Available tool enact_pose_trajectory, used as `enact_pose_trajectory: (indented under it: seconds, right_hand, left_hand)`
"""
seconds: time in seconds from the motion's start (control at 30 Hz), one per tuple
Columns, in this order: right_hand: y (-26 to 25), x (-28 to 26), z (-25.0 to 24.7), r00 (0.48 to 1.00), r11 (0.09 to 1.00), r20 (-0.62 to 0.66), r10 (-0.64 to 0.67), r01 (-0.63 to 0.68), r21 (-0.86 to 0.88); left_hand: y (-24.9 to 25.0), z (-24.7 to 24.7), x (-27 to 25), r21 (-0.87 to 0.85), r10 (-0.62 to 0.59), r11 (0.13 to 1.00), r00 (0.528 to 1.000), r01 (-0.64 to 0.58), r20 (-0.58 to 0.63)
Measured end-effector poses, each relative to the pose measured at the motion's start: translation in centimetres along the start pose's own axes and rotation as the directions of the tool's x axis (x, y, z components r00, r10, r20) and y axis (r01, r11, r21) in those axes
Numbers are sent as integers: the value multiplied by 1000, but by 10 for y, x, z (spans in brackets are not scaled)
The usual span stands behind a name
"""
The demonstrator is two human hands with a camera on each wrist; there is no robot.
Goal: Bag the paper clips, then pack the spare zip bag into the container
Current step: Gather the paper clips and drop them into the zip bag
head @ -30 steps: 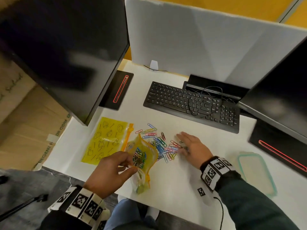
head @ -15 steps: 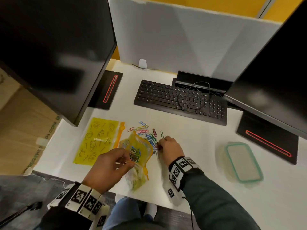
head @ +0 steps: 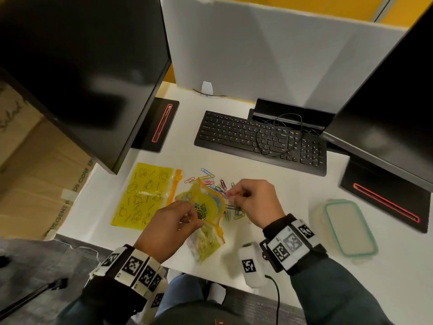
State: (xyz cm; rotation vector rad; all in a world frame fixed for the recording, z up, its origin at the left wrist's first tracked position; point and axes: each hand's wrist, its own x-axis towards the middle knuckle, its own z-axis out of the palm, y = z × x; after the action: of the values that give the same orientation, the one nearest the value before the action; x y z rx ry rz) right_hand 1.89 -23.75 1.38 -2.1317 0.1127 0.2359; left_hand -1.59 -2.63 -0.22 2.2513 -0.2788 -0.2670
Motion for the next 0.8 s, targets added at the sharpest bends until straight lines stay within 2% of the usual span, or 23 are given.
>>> enact_pose_trajectory:
  seconds: [0.1,0.2,0.3,0.4,0.47,0.53,0.8]
  right_hand:
    - [-28,2,8,979,976,173,-106,136,-172]
    - [-37,5,19,974,968,196,-112,151,-200]
    - [-22,7,11,998,993,47,-49,54,-100]
    - [27,7,-7,988,955,-89,126,-145,-258]
    - [60,1,-13,952,886,-98,289,-305,-349]
    - [79,-5,-7,928,848,-67,367,-363,-386]
    - [63,21,42,992,910,9,129,-115,-398]
  left_hand:
    - [3,1,3,32,24,999,1000,-25,16]
    - [4,2,3,20,16,1000,1000,-17,19]
    - [2,1,1,7,3,1000,1000,-3,-3]
    - [0,0,-2,-29,-20,999,1000,20,-23]
    - [0,-2,-5,-40,-23,999,999,22,-24]
    - [-1,-4,-6,-37,-26,999,999,25,-21]
    - [-6,-12,-16,-66,-104,993,994,101,-45]
